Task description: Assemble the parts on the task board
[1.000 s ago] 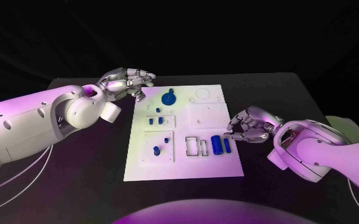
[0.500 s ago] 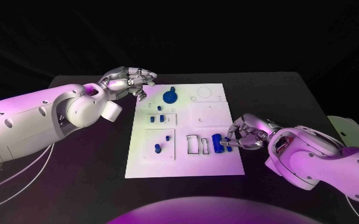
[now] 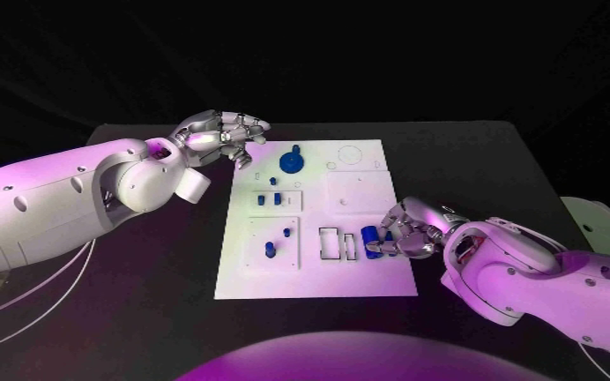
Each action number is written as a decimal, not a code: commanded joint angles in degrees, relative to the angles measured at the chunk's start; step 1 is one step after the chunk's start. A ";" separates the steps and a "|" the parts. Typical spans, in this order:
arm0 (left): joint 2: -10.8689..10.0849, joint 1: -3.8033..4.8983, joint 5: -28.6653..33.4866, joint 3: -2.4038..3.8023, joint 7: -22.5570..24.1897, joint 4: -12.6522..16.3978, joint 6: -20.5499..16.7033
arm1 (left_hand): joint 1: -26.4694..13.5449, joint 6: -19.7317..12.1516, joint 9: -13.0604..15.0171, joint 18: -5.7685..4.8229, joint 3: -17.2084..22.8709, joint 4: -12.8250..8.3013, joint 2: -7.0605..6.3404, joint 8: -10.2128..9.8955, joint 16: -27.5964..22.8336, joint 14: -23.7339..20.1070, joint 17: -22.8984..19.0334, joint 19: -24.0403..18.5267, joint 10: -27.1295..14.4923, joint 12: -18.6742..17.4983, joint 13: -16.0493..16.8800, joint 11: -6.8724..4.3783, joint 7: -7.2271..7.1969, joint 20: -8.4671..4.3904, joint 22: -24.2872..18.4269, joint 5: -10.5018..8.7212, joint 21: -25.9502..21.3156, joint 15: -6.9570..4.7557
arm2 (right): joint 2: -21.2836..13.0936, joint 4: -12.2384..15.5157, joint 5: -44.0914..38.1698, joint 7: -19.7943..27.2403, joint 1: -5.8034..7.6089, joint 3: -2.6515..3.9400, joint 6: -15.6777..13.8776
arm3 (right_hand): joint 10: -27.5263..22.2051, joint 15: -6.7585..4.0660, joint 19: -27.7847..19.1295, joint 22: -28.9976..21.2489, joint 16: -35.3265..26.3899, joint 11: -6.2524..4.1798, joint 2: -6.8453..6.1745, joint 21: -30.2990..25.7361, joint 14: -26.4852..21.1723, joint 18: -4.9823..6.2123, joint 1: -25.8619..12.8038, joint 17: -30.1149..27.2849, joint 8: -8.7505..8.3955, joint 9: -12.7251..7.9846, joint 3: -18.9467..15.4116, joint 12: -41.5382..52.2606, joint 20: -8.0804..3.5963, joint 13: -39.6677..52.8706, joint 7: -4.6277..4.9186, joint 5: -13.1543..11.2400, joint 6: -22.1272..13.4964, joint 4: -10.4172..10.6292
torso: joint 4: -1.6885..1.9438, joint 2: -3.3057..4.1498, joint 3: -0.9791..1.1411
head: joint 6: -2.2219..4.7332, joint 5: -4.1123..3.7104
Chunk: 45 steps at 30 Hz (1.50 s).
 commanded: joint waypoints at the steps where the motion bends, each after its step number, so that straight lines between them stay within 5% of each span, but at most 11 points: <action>1: 0.03 0.00 -0.18 0.04 0.47 0.11 1.07 | -0.37 -0.23 0.09 0.90 0.01 0.19 -0.10 0.20 0.21 -0.26 0.05 0.22 -0.20 -0.21 -0.02 0.17 0.00 0.28 2.66 -0.06 -0.06 0.25 | 0.57 -0.35 -2.58 -1.28 -0.25 -0.01 1.20 | -0.24 -0.26 0.15 0.00 0.33 0.20 0.46 -0.01 5.16 -0.52 0.43 10.99 -0.27 -0.12 -0.44 -0.29 -0.11 -0.02 0.08 0.49 -0.45 0.01 | -0.04 0.02 0.02 | -0.06 0.08; 17: -0.02 0.00 -0.21 0.04 0.03 0.05 1.87 | -0.55 -0.41 0.15 0.91 0.00 0.28 -0.13 0.39 0.21 -0.32 -0.07 0.21 -0.24 -0.21 -0.02 0.21 0.05 0.29 2.65 0.14 -0.15 0.27 | 4.33 -3.78 -4.00 -3.37 -1.73 0.01 2.04 | -0.42 -0.22 0.03 -0.06 0.29 0.23 0.60 -0.26 5.12 -0.48 1.20 10.86 -0.46 -0.15 -0.57 -0.60 -0.05 -0.20 0.09 1.71 -0.16 -0.02 | -0.03 -0.10 -0.05 | 0.22 0.06; 25: 0.06 0.00 -0.22 0.04 -0.15 -0.01 2.18 | -0.66 -0.48 0.17 0.90 -0.02 0.34 -0.14 0.43 0.23 -0.31 -0.04 0.21 -0.26 -0.22 -0.03 0.23 0.06 0.30 2.66 0.14 -0.16 0.29 | 5.07 -4.39 -3.88 -3.27 -2.02 0.01 1.46 | -0.43 -0.28 -0.01 0.02 0.29 0.14 1.32 -0.45 5.12 -0.45 3.15 10.92 -0.99 -0.29 0.29 -0.78 -0.07 -0.03 0.01 5.52 0.38 -0.07 | 0.03 -0.10 -0.06 | 0.34 -0.15; 33: 0.01 0.00 -0.22 0.04 -0.22 0.02 2.18 | -0.66 -0.48 0.17 0.90 -0.02 0.34 -0.14 0.43 0.23 -0.31 -0.04 0.21 -0.26 -0.22 -0.03 0.23 0.06 0.30 2.66 0.14 -0.16 0.29 | 4.70 -3.36 -3.08 -1.29 -2.07 0.02 -4.07 | 0.79 -0.81 0.37 0.62 0.45 -0.52 1.98 0.04 5.27 -0.56 5.58 11.65 -1.49 -0.64 3.71 0.51 -0.51 1.89 -0.72 11.87 2.51 -0.10 | -0.03 -0.04 -0.01 | 0.40 0.08; 42: 0.08 0.00 -0.25 0.04 -0.26 -0.07 2.23 | -0.72 -0.51 0.18 0.90 -0.03 0.38 -0.14 0.47 0.25 -0.31 -0.02 0.22 -0.27 -0.22 -0.03 0.23 0.07 0.31 2.66 0.15 -0.16 0.30 | 3.54 -0.36 -2.35 0.98 -1.34 0.31 -10.34 | 1.92 -1.36 0.68 1.05 0.58 -1.12 1.47 0.38 5.39 -0.66 7.38 12.25 -1.69 -0.67 7.55 1.79 -1.05 3.68 -1.36 14.55 3.94 -0.33 | -0.07 -0.09 0.00 | 0.43 0.06; 45: 0.15 0.00 -0.29 0.04 -0.21 -0.09 2.23 | -0.75 -0.54 0.19 0.90 -0.03 0.40 -0.13 0.50 0.26 -0.30 -0.01 0.21 -0.27 -0.21 -0.02 0.24 0.07 0.31 2.66 0.17 -0.20 0.30 | 3.52 0.06 -2.62 1.10 -0.88 0.37 -10.96 | 1.95 -1.43 0.74 1.17 0.59 -1.18 0.76 0.35 5.40 -0.69 8.01 12.31 -1.98 -0.67 10.51 1.72 -1.17 3.83 -1.41 12.36 4.23 -0.24 | -0.06 -0.09 -0.03 | 0.50 0.04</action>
